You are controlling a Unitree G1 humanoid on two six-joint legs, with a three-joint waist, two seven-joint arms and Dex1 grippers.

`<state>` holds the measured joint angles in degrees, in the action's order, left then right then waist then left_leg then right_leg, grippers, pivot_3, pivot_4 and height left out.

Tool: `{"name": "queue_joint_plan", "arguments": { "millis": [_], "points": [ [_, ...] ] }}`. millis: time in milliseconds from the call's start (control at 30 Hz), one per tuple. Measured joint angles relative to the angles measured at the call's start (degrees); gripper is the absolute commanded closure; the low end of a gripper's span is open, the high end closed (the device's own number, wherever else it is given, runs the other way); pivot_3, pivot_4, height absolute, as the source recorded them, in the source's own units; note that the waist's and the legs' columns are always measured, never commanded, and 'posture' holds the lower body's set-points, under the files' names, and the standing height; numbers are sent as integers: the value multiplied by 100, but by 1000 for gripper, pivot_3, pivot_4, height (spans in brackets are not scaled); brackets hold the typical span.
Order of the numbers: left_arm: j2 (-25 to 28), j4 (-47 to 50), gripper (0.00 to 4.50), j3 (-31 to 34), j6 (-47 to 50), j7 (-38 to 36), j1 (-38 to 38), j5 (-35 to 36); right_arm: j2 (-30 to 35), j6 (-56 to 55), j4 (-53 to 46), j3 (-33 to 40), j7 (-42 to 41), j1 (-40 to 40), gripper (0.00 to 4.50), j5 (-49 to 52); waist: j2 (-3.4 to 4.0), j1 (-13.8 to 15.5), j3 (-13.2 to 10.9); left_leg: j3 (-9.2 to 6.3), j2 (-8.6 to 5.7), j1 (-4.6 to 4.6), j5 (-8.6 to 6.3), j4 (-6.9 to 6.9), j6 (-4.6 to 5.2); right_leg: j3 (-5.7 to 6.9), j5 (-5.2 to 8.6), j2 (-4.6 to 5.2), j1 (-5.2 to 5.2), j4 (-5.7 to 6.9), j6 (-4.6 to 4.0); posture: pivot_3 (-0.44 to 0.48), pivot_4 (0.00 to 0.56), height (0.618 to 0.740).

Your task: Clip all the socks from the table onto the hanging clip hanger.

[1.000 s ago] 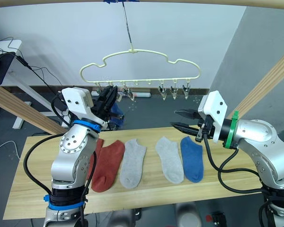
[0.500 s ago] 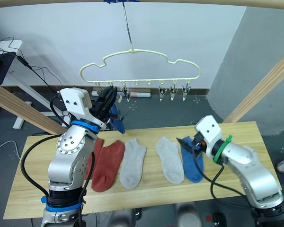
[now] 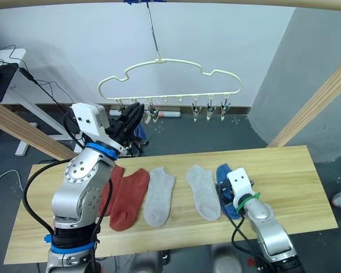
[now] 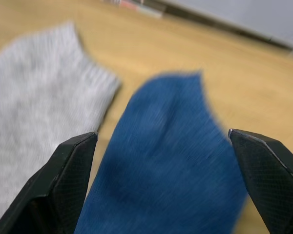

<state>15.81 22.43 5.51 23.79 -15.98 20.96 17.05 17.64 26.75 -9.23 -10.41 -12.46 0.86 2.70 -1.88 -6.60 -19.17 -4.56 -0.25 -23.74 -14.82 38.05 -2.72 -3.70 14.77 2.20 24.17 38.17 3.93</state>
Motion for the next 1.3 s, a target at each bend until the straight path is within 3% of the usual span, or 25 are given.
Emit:
{"name": "queue_joint_plan", "arguments": {
  "millis": [100,200,567,700,867,1100,1300],
  "points": [
    [93,0,4461,34,79,-88,5,86,-95,-275,403,54,-40,127,0,-24,-1,-3,0,1,0,4,0,0,0,0,0,-4,-1,1,0,-206,348,735],
    [155,0,4461,50,145,-138,37,153,-293,-256,691,271,-53,340,558,89,-1,2,0,-2,1,8,0,0,0,2,-3,-7,-4,3,-5,-204,347,735],
    [401,15,4461,281,600,-367,105,793,-250,-80,671,584,-338,302,4442,184,-1,2,1,-3,1,9,0,0,-1,3,-4,-7,-6,4,-5,-207,344,735],
    [455,15,4461,427,874,-421,176,1166,137,-85,446,343,-763,328,4500,107,1,1,0,1,-2,8,1,1,-1,-2,-6,-6,-4,4,-1,-207,345,735],
    [495,25,4461,622,1379,-476,232,1844,734,-19,-523,101,-1654,1373,4500,140,2,-85,-1,-2,4,9,3,4,0,-1,-13,-15,-5,3,8,-211,341,735],
    [414,67,4461,835,1867,-107,404,2453,155,-360,-554,-622,-1883,2400,4500,6,2,-125,0,-7,6,-2,2,0,0,5,-18,-3,1,-4,-1,-209,338,735],
    [415,157,4461,903,2079,127,434,2767,-248,-623,-282,-931,-1732,2499,4500,-265,2,-85,0,-7,13,-6,2,0,0,3,-17,6,5,-9,0,-202,334,735]
  ]
}}
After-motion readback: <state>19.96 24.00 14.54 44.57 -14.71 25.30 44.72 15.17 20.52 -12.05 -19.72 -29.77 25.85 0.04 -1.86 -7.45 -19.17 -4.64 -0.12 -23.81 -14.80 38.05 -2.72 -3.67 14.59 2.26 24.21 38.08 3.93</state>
